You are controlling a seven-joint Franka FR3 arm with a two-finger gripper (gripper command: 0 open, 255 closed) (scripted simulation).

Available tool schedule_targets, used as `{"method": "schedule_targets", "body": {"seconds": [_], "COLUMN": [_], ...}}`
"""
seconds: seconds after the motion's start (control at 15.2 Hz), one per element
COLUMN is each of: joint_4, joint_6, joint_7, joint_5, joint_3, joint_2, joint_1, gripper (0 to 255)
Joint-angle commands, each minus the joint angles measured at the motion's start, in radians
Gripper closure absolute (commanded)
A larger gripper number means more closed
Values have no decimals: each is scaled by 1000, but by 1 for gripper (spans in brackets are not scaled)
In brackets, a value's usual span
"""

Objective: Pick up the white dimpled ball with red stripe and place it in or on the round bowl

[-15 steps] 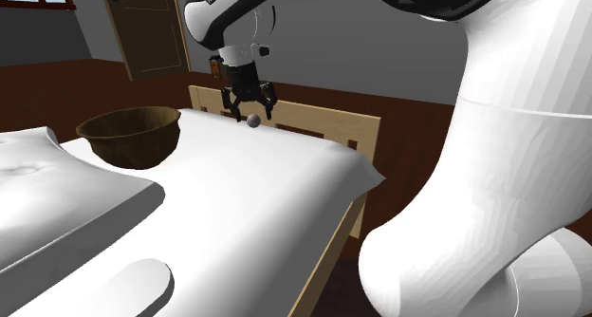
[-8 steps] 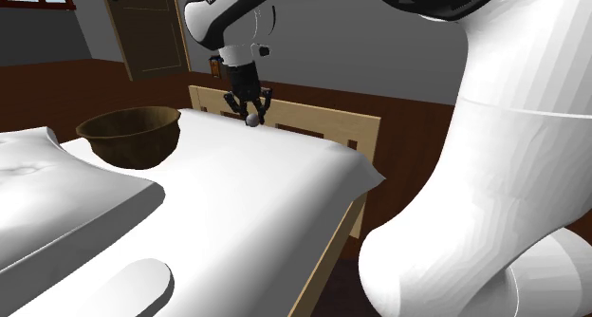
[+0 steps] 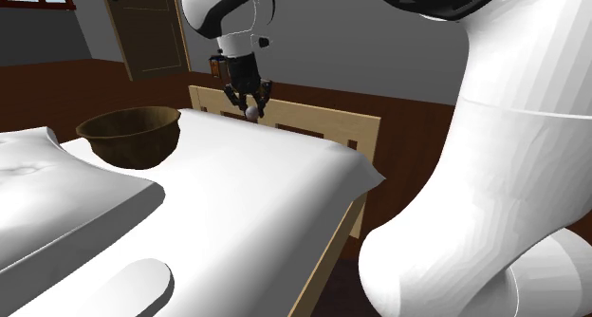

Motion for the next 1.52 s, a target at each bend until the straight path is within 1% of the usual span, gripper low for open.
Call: {"method": "schedule_targets", "body": {"seconds": [0.0, 0.79, 1.45], "joint_4": [24, 201, 395], "joint_6": [-26, -191, -345], "joint_7": [-4, -20, -21], "joint_5": [3, -2, -34], "joint_3": [1, 7, 17], "joint_2": [-3, 13, 63], "joint_1": [1, 12, 39], "gripper": [255, 255, 255]}}
